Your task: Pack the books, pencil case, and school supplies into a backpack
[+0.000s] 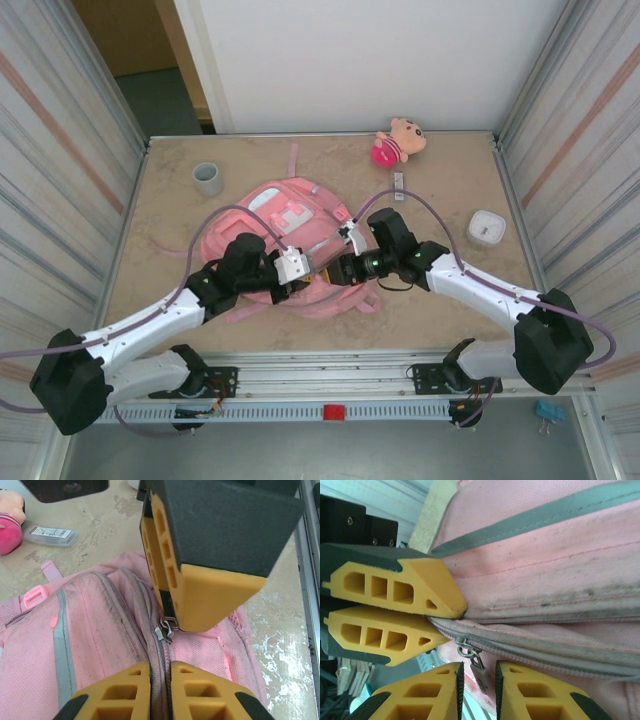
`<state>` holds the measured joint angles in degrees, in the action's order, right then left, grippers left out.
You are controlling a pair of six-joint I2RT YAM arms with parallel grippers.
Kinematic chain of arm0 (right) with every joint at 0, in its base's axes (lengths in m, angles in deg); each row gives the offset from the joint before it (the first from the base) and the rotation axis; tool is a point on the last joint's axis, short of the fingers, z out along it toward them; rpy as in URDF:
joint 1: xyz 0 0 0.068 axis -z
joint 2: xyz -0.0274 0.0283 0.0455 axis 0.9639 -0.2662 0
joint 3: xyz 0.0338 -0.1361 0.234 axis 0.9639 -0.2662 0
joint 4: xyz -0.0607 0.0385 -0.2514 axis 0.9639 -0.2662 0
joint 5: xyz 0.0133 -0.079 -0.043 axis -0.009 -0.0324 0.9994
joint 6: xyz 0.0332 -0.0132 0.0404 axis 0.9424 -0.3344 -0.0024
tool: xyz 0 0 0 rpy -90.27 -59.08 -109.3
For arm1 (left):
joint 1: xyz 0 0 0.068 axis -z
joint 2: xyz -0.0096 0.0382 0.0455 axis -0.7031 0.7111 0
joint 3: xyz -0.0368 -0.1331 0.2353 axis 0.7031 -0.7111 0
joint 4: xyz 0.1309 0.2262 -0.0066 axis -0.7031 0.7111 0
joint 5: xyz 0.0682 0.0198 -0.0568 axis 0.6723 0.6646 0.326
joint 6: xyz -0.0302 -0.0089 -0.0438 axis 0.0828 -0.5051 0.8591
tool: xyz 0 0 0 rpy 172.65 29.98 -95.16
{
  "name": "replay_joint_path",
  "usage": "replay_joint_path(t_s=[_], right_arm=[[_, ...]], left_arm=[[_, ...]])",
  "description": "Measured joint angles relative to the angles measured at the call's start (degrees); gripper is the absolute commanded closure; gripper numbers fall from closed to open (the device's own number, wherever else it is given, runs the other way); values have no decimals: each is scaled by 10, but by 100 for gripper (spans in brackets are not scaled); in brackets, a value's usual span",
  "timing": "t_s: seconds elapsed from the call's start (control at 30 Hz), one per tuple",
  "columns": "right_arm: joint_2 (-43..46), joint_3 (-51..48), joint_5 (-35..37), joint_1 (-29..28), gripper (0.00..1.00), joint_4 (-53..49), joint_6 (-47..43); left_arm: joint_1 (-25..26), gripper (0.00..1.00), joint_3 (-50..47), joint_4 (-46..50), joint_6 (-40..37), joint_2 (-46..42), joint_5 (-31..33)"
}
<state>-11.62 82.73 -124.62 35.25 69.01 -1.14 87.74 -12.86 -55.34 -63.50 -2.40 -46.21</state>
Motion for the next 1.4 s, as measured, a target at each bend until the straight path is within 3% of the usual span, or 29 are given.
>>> replay_joint_path(t_s=[0.23,0.37,0.57,0.83,0.93,1.07,1.17,1.27,1.4], right_arm=[[-14,0,1,-4,72,7,0],[-17,2,19,-7,87,2,0],[0,12,68,-9,96,-33,-4],[46,3,82,83,100,-89,-31],[53,0,64,95,100,-96,-36],[53,0,60,70,100,-97,-42],[53,2,67,30,100,-98,-42],[51,18,76,-8,100,-107,-41],[48,37,78,-37,100,-111,-39]], left_arm=[[0,92,-1,-2,2,0,-1],[0,92,-1,-2,3,0,-1],[-2,92,-1,-2,3,-1,1],[-3,90,-2,21,-3,-42,14],[-3,83,-4,42,-3,-66,18],[-5,54,-7,75,4,-81,29],[-8,40,-8,93,18,-81,40],[-4,33,1,103,23,-67,41],[23,32,49,116,8,-18,45]])
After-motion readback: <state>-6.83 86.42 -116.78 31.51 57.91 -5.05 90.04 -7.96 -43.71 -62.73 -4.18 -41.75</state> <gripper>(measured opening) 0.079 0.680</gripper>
